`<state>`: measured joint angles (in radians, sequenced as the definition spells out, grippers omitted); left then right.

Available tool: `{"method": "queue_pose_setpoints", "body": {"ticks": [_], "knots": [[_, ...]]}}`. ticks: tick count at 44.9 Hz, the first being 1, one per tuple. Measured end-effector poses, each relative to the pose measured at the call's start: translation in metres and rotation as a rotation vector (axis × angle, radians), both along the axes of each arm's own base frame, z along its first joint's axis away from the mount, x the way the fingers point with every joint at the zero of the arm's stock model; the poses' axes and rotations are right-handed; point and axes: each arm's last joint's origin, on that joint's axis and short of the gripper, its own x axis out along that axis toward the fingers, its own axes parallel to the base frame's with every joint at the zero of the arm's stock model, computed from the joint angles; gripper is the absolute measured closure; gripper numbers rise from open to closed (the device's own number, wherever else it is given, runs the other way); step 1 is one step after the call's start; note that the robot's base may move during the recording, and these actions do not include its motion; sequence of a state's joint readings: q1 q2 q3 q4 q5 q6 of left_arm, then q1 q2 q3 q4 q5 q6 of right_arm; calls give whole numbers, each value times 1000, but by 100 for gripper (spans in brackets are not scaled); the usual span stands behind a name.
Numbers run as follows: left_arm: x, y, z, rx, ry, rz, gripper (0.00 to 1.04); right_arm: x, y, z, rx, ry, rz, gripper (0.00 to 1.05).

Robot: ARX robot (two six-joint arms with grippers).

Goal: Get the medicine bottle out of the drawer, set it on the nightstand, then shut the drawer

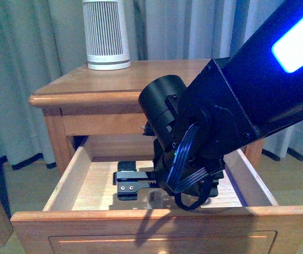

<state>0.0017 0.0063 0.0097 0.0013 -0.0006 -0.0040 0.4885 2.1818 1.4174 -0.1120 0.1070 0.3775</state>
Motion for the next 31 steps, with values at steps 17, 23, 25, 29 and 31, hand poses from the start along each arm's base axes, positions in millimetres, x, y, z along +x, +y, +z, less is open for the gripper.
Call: {"method": "queue_pose_setpoints", "body": {"ticks": [17,23,25,29,31], "knots": [[0,0,0,0,0,0,6,2,2,-7,21,18,-11,7],[0,0,0,0,0,0,6,3,3,-9,27,24,-9,7],[0,0,0,0,0,0,6,3,3,-10,29,28,-10,7],[0,0,0,0,0,0,6,3,4,-10,34,34,-12,8],[0,0,0,0,0,0,6,3,5,-11,35,37,-13,15]]}}
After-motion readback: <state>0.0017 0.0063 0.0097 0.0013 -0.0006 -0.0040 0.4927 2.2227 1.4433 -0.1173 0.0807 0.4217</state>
